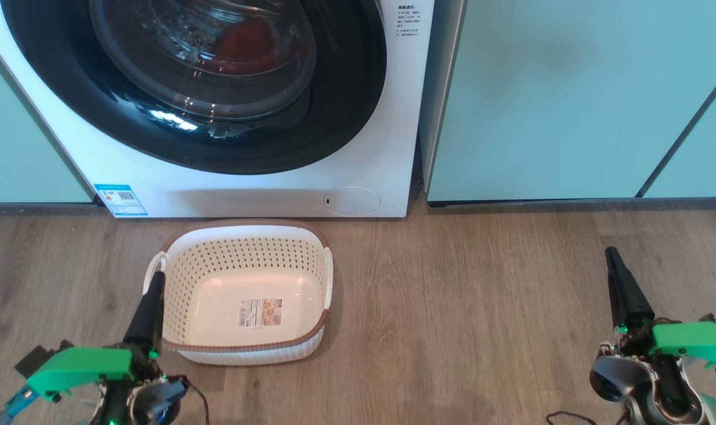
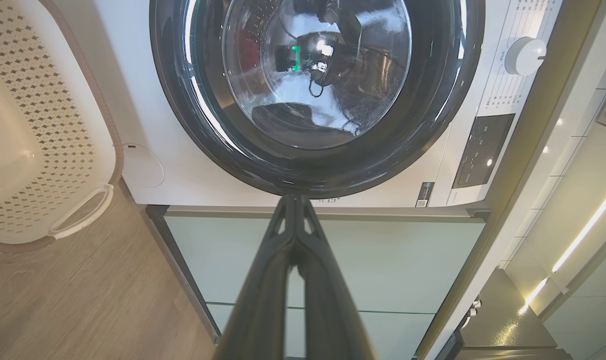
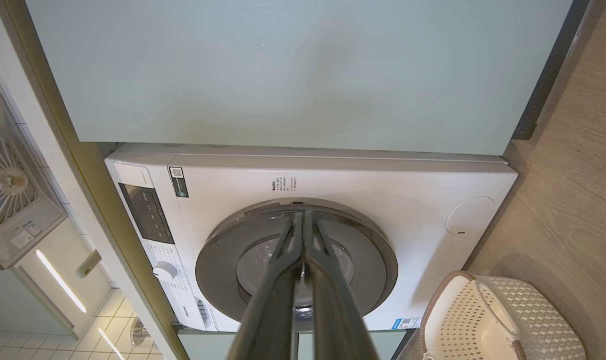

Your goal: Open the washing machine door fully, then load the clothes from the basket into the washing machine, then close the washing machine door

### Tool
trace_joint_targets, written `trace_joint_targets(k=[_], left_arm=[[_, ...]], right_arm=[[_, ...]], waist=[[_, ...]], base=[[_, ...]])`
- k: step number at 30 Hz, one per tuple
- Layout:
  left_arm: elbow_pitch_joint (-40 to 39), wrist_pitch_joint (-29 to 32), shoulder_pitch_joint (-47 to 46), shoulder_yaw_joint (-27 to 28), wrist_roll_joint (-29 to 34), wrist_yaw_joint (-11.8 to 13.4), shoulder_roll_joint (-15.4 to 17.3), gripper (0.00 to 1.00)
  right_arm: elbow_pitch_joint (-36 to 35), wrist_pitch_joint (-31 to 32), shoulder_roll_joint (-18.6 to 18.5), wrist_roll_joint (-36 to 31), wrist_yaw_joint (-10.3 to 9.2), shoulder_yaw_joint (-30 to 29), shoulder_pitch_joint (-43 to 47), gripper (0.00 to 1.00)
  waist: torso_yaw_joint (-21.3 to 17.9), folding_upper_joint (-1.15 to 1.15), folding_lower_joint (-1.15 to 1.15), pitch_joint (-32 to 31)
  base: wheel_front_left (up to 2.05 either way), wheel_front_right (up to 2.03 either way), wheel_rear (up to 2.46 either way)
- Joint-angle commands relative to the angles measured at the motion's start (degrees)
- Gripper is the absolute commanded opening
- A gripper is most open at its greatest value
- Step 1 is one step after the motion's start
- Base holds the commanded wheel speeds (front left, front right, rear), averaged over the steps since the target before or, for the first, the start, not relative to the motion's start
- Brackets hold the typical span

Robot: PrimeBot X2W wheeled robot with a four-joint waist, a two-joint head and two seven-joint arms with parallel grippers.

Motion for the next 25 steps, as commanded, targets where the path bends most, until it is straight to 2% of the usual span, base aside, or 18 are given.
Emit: trace_joint_targets(k=[1, 25], left_arm=[[-1.67, 0.32, -3.29, 1.87, 0.19, -0.54, 0.19, 0.0], [-1.65, 0.57, -3.32, 2.18, 0.46, -0.54, -0.03, 0.0]], right_arm=[[-1.85, 0.52, -0.4, -0.07, 0.0, 1.09, -2.87, 0.0], [-1.83, 0.76, -0.19, -0.32, 0.0, 0.79, -2.9, 0.0]], waist=[[0.0, 0.0, 0.0, 0.0], [0.0, 0.0, 0.0, 0.0]], base=[[0.0, 0.0, 0.0], [0.0, 0.0, 0.0]])
